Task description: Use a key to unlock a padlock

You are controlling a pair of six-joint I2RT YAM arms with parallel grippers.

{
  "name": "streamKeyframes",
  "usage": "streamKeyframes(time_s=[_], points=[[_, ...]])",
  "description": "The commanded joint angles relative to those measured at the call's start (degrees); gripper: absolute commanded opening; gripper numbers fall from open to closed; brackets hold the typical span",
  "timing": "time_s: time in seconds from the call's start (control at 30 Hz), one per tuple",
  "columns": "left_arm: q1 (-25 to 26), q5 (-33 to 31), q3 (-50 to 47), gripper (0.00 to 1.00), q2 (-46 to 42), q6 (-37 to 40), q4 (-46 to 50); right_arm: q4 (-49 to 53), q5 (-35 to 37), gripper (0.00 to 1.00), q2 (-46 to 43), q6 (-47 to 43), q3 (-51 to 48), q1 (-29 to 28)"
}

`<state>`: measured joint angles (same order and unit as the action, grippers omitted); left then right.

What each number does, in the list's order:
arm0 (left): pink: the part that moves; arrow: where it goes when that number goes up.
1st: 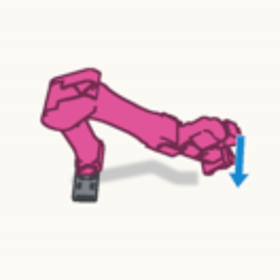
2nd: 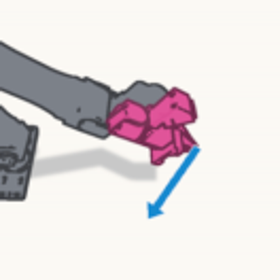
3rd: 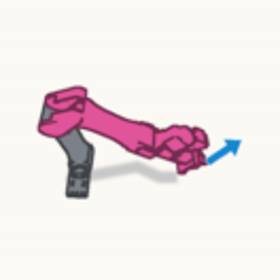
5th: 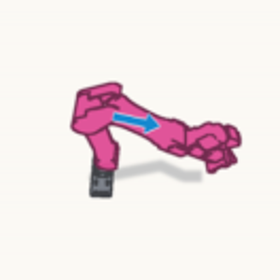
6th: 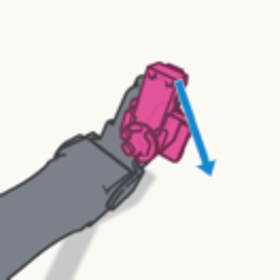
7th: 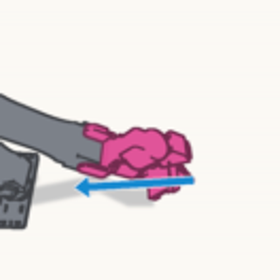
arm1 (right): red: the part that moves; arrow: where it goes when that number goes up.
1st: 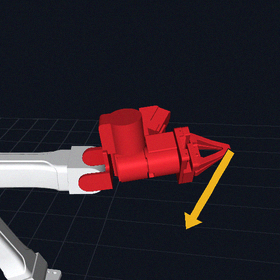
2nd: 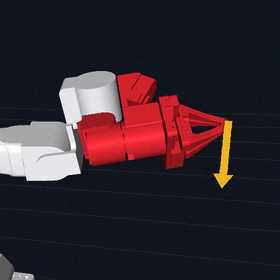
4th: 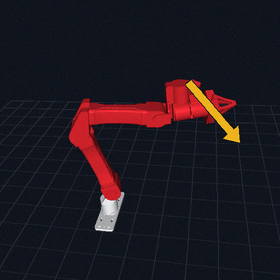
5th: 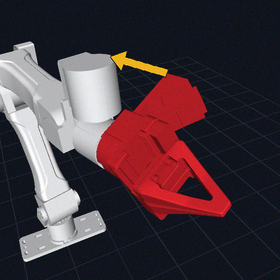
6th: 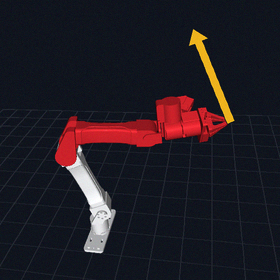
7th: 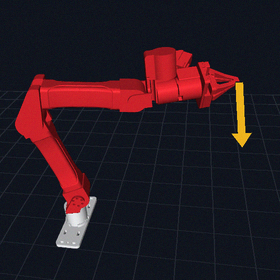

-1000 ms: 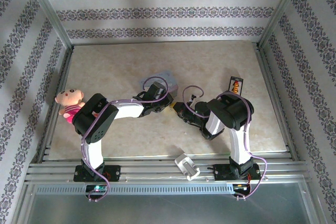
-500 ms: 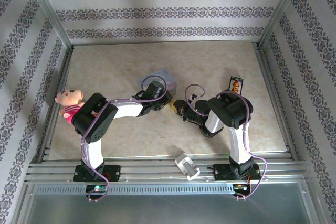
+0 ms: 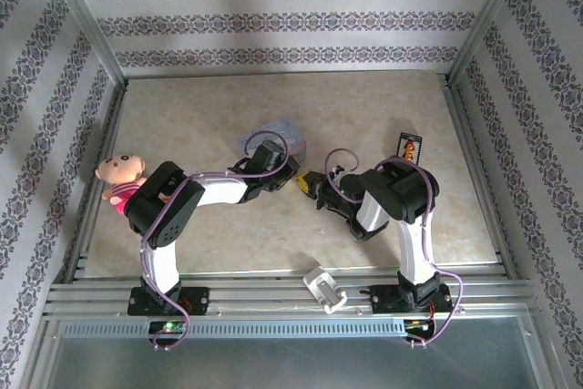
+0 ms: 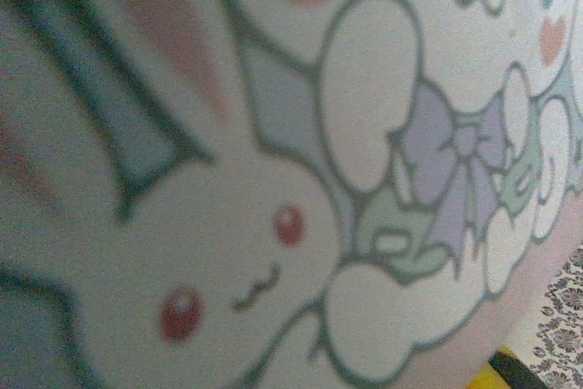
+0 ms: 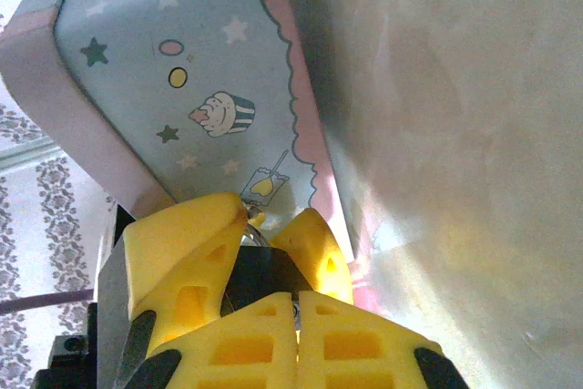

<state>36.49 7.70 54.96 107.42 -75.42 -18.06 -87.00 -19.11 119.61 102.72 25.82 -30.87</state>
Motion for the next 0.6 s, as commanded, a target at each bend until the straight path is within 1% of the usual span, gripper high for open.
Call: streamKeyframes(time_s=[0.0,0.17,0.2,0.23,0.27,0.47,0.57], points=[[1.92,10.66,-1.19,0.03,2.11,-2.37,-0.83,7.55,-1.67,0.0,4.47,7.79,-0.74,-1.36],[1.92,11.36,-1.06,0.16,2.28,-2.45,-0.83,7.55,-2.6,0.0,4.62,8.04,-0.41,-1.38],[1.96,11.51,-1.09,0.22,2.38,-2.61,-1.04,7.55,-2.47,0.0,4.53,8.03,-0.6,-1.43],[1.92,11.64,-1.18,0.3,2.52,-2.76,-1.47,7.55,-2.29,0.0,4.43,7.82,-0.87,-1.47],[1.92,11.71,-1.4,0.35,2.61,-3.12,-1.78,7.57,-2.11,0.0,4.22,7.65,-1.07,-1.44],[1.92,12.5,-1.55,0.51,3.53,-4.12,-2.82,7.55,-1.72,0.0,3.52,7.18,-2.07,-1.4],[1.92,12.52,-2.01,0.54,3.6,-4.63,-3.72,7.59,-1.58,0.0,3.48,7.07,-2.13,-1.45]])
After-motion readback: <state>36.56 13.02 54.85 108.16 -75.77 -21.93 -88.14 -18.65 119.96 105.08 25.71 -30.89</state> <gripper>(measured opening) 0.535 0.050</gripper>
